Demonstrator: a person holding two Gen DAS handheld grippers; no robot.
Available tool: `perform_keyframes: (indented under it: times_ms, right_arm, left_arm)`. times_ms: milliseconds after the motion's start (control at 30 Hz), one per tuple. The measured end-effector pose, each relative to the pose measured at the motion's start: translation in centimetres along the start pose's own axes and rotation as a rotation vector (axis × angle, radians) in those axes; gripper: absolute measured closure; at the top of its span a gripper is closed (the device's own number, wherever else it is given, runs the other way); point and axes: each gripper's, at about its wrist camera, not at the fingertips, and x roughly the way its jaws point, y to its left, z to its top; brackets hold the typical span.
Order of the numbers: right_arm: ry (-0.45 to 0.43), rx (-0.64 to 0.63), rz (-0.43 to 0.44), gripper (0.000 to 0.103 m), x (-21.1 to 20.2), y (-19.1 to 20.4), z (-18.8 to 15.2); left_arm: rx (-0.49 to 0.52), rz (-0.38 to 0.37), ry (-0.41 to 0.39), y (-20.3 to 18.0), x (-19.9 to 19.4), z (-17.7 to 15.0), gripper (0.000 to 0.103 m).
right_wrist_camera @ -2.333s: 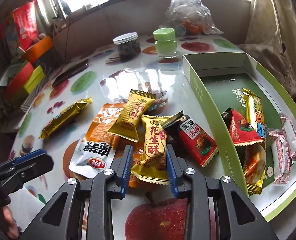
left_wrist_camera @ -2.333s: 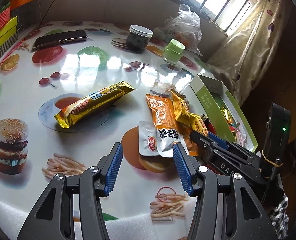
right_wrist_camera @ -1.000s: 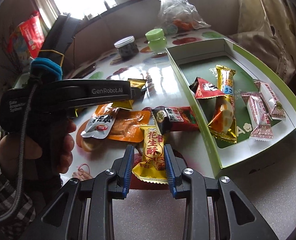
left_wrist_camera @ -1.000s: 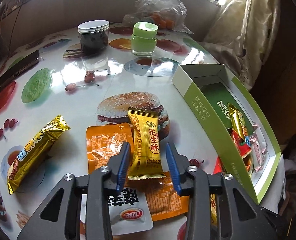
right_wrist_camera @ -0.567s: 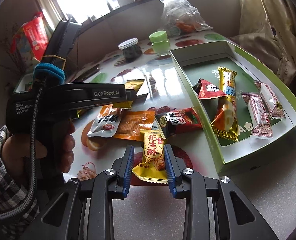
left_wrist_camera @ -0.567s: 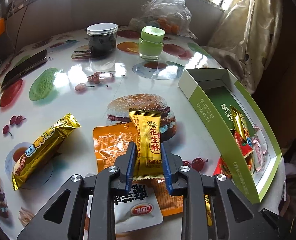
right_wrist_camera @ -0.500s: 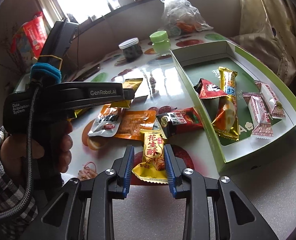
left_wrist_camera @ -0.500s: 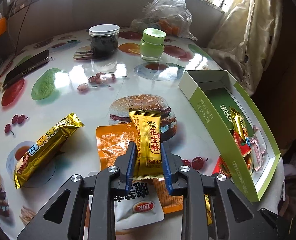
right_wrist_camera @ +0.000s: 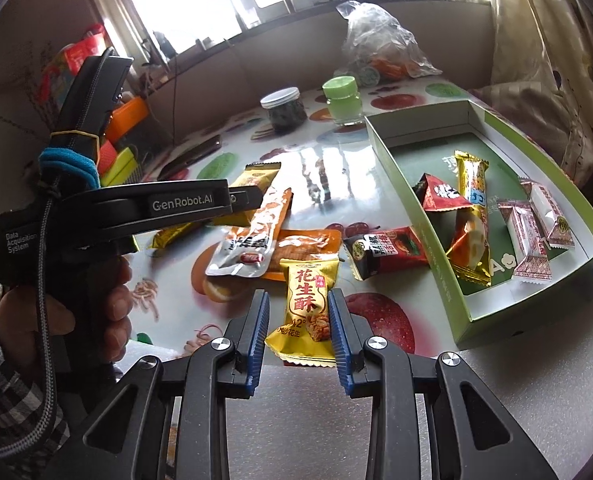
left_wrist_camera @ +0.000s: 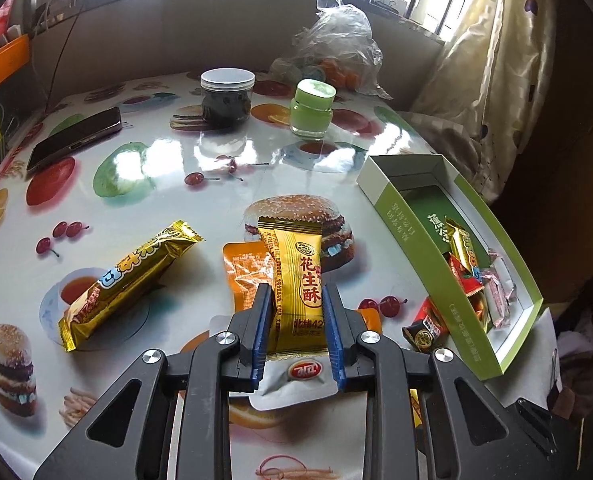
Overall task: Organize snacks
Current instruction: 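Carry both yellow peanut-crisp packets over the green box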
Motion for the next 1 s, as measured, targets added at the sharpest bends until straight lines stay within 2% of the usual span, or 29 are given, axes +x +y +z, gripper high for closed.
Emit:
perform_keyframes:
  times_ms: [500,1000]
  right_arm:
    - [-0.083,-0.023,-0.066,0.075,-2.6,0.1,1.7]
    - [-0.155,0.057,-0.169,0.075,-4.9,-4.8,3.8]
  left_arm:
    - [0.016,-0.029,-0.062,-0.8,-2.9,1.7,0.077]
    - [0.070,-0.106,-0.057,-5.1,-1.9,3.7,0.077]
